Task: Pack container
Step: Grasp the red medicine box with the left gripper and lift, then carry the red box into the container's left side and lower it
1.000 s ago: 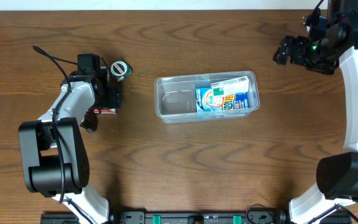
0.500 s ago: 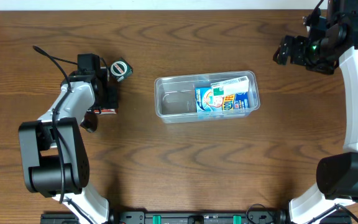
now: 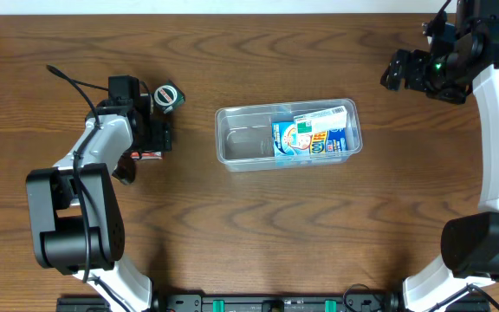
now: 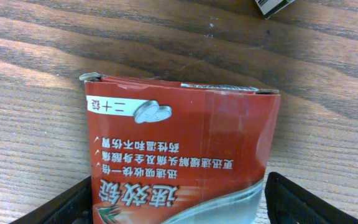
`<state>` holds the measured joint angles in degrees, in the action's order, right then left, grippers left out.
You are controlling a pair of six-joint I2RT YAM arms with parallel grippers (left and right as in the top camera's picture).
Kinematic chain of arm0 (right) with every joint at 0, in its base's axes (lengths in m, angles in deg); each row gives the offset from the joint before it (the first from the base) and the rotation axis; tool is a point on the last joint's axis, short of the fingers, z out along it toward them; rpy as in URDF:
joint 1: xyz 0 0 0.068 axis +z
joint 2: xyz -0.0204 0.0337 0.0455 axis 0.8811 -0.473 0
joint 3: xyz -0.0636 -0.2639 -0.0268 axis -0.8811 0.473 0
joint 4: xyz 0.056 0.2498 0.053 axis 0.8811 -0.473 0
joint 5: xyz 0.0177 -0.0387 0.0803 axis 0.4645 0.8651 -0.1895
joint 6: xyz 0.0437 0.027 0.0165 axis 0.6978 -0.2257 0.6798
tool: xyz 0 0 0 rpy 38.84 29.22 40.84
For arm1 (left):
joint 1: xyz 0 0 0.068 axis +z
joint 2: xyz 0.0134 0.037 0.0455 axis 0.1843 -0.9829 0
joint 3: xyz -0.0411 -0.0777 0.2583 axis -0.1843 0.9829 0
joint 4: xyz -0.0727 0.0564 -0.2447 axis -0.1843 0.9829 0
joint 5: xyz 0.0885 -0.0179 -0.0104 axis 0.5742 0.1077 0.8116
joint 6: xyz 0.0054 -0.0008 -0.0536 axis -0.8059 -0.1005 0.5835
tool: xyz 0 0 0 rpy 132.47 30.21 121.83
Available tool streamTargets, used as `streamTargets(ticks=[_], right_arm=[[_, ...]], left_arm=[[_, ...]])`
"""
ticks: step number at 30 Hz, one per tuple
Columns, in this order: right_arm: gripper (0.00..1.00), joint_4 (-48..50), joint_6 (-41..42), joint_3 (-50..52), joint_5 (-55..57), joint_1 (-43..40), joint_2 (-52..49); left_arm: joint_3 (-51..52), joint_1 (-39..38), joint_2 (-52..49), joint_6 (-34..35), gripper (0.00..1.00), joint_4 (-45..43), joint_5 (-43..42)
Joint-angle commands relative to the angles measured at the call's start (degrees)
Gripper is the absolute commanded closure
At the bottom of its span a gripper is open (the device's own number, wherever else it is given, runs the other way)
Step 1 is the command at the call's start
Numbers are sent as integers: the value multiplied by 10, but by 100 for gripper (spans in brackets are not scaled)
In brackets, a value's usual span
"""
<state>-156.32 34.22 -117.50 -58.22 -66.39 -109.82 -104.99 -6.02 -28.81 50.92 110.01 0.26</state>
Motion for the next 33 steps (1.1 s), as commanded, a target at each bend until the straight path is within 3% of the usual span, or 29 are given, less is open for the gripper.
streamTargets(ticks=[1, 14, 16, 18, 20, 33], right_arm=[[1, 0, 8, -7, -2, 5, 2], [1, 0, 8, -7, -2, 5, 2], [1, 0, 8, -7, -2, 5, 2], [1, 0, 8, -7, -2, 5, 2], [1, 0, 8, -7, -2, 5, 2], [1, 0, 8, -7, -2, 5, 2]], left_arm=[[7, -2, -9, 1, 18, -2, 0], [7, -2, -37, 1, 19, 1, 1], [7, -2, -37, 1, 28, 1, 1], [7, -2, -36, 1, 44, 1, 1], [7, -2, -36, 1, 51, 2, 0], [-21, -2, 30, 7, 51, 43, 0]])
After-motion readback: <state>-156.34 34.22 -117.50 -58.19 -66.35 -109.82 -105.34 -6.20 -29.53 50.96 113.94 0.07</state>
